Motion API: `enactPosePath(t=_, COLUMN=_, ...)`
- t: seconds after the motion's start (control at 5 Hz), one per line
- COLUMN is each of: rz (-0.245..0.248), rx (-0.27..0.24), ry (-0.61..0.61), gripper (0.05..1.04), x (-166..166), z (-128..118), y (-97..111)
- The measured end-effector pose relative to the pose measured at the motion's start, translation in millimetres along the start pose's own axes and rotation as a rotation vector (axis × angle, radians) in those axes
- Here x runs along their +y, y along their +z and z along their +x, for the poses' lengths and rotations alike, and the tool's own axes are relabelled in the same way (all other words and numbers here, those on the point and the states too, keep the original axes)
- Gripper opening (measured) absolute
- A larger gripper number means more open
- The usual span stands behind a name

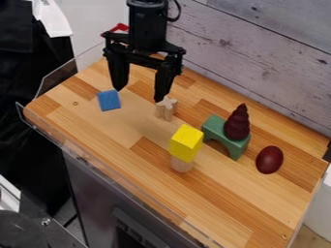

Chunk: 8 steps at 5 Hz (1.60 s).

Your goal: Place plus on top of yellow cube

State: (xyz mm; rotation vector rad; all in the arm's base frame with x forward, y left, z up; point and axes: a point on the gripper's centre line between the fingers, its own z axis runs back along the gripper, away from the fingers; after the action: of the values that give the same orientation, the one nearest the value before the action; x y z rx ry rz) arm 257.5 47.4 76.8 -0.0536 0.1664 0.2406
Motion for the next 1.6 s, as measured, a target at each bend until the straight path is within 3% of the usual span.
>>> enactPosePath(t=0.2, rz=0.002, rx=0.032, ry=-0.002, gripper=0.999, x=0, z=-2, y=-8)
enactPosePath(t=0.8, rz=-0.037, rx=0.035, ry=-0.04, gripper=0.999, x=-13, z=3, y=-21)
enactPosePath(t=1.6, rz=-0.018, rx=0.015, ry=-0.004, gripper=0.999, x=-10, z=27, y=-27)
